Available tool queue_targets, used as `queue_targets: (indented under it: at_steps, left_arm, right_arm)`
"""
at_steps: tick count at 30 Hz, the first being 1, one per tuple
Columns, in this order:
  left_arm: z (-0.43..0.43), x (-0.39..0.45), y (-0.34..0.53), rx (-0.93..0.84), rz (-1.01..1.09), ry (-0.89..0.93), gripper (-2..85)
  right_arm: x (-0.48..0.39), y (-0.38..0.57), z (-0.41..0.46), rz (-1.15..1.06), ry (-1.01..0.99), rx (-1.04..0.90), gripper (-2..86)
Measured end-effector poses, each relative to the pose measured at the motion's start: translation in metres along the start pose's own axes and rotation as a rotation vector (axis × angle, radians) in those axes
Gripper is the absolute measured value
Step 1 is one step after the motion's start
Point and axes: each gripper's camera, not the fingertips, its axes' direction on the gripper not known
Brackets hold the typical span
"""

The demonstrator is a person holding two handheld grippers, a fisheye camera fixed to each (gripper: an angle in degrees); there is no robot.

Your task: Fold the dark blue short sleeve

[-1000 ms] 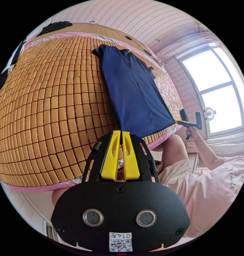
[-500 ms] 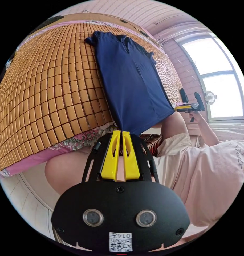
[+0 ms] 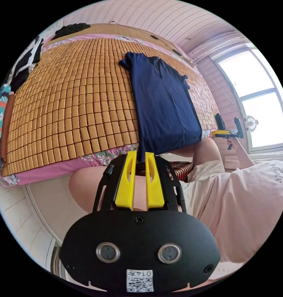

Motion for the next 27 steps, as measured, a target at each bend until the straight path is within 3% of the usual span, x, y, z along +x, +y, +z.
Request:
queue_targets:
  at_steps: [6, 12, 20, 27]
  left_arm:
    - [0.017, 0.041, -0.068, 0.018, 0.109, -0.004, 5.1]
    - [0.072, 0.121, -0.181, -0.005, 0.316, 0.013, 5.4]
    - [0.196, 0.251, -0.382, -0.074, 0.618, -0.049, 6.5]
    - [0.299, 0.331, -0.496, -0.126, 0.657, -0.07, 6.5]
  right_arm:
    - [0.025, -0.051, -0.006, -0.013, 0.068, 0.188, 7.4]
    - [0.074, -0.12, -0.001, 0.018, 0.011, 0.345, 8.0]
    - [0.123, -0.175, 0.029, 0.081, -0.037, 0.366, 9.6]
    - [0.133, -0.179, 0.053, 0.052, 0.013, 0.348, 4.8]
